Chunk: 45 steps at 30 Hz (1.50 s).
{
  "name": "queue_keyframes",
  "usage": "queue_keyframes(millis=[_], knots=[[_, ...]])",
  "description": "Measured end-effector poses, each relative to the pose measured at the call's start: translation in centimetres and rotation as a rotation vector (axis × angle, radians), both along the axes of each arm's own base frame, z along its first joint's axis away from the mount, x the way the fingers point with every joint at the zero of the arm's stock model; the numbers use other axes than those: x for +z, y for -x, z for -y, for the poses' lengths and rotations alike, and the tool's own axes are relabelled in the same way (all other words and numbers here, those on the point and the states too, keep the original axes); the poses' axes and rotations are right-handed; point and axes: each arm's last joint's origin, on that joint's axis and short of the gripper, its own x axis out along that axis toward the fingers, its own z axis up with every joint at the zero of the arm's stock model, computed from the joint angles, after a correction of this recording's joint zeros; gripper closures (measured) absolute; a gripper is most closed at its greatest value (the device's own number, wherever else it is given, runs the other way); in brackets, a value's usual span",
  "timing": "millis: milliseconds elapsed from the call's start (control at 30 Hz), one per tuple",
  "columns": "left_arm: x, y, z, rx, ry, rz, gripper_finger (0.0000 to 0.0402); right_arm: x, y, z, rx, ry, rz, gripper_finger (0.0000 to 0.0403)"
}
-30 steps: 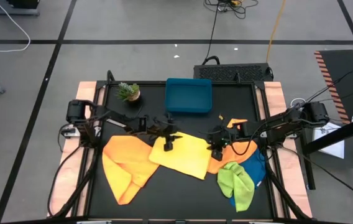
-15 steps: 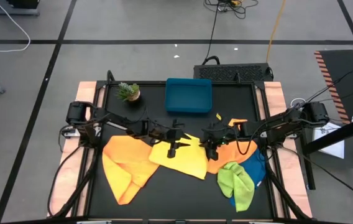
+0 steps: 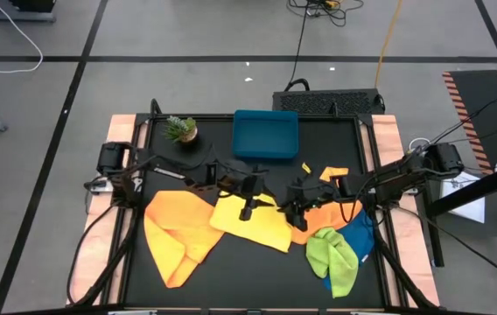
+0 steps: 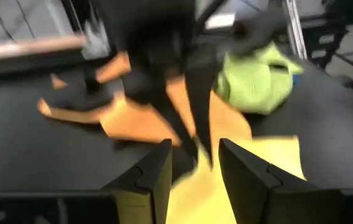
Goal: Fold microfiber towels
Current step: Fold the yellow microfiber cloth
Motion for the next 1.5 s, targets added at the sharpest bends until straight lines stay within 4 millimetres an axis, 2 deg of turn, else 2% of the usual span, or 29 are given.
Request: queue_keyframes(millis=[167,500,800,933,1167,1333,1500], knots=[[-2.0,-0.8,-0.4,-0.019,0.053,-0.062,0.0266,0.1,-0.1,-0.2,0.01,0.002,0.017,0.0402],[-3.1,-3.3,-0.1,-0.107,0.099,-0.081,0.0266,-0.1,0.1,-0.2,0.005,-0.003,-0.011,0.0402],[-3.9,-3.5,0.0,-0.12,0.067,-0.167,0.0267,-0.2,0.1,-0.2,0.006,0.001,-0.02,0.0403],[-3.9,-3.4,0.0,-0.134,0.028,-0.16,0.0293,-0.2,0.1,-0.2,0.007,0.004,-0.022,0.0403],[-3.9,-3.4,0.0,-0.149,0.001,-0.152,0.0391,-0.2,0.1,-0.2,0.005,0.001,-0.022,0.0401],[-3.6,-3.2,-0.1,-0.148,-0.058,-0.159,0.0395,-0.1,0.2,0.2,-0.036,-0.04,-0.034,0.0378],[-2.3,-2.7,-0.3,-0.068,-0.139,-0.163,0.0397,-0.1,0.7,0.6,-0.083,-0.077,-0.087,0.0331]])
